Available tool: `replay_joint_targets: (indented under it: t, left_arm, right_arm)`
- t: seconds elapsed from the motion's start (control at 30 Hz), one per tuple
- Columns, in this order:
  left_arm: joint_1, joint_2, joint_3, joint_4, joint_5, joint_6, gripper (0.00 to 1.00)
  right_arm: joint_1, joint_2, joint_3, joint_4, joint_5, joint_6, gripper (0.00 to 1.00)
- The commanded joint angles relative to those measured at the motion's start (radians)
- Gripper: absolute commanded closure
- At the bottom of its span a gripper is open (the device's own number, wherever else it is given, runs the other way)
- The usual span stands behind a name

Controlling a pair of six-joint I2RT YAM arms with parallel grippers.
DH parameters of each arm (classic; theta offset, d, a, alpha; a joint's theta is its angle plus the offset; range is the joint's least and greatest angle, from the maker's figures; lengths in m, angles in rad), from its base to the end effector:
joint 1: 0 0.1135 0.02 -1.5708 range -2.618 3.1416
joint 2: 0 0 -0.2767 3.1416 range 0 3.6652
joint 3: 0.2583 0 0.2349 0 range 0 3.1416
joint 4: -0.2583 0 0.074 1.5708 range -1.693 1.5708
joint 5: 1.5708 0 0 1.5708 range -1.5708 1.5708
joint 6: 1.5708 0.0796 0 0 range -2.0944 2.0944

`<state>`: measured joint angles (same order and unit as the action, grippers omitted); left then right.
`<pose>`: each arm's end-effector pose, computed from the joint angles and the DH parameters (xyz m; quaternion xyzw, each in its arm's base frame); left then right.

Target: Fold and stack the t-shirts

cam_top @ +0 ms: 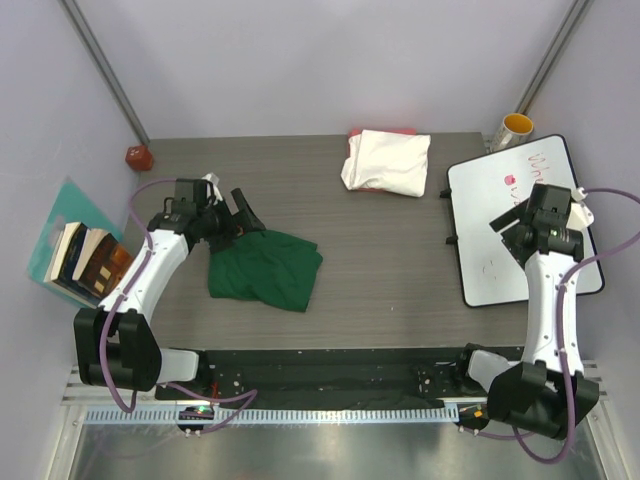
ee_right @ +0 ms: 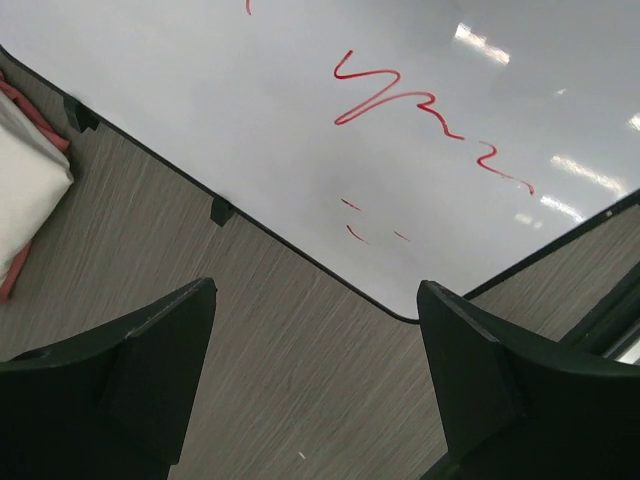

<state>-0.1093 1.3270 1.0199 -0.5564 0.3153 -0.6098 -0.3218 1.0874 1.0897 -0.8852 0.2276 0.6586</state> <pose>0.2807 -0.0556 0.2568 -0.1768 0.9111 -0.2582 0.2683 0.1979 -0.0849 0.3019 0.4741 0.8072 -0.0492 0.3482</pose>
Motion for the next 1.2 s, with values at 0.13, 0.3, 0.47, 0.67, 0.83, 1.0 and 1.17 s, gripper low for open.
replay_joint_targets:
  t: [0.13,0.3,0.47,0.67,0.83,1.0,1.17]
  left_arm:
    - [-0.001,0.014,0.008,0.038,0.05,0.013,0.0]
    - [-0.001,0.006,0.012,0.042,0.057,0.013,0.0]
    - [-0.006,0.005,0.026,0.042,0.07,0.012,0.0]
    - [-0.033,0.021,0.055,0.027,0.071,0.019,0.0]
    - [-0.067,0.031,0.081,0.016,0.062,0.012,0.0]
    - [-0.096,0.018,0.091,0.004,0.045,0.004,0.0]
    - [-0.107,0.003,0.1,-0.01,0.044,0.002,0.0]
  right_arm:
    - [0.0,-0.119,-0.048,-0.112,0.105,0.124,0.12]
    - [0.0,-0.177,-0.137,-0.098,0.065,0.119,0.12]
    - [0.0,-0.247,-0.177,-0.176,0.15,0.15,0.11]
    - [0.0,-0.343,-0.241,-0.23,0.168,0.188,0.11]
    - [0.0,-0.415,-0.269,-0.25,0.18,0.208,0.11]
    - [0.0,-0.452,-0.24,-0.302,0.242,0.242,0.11]
    - [0.0,-0.486,-0.232,-0.35,0.328,0.326,0.11]
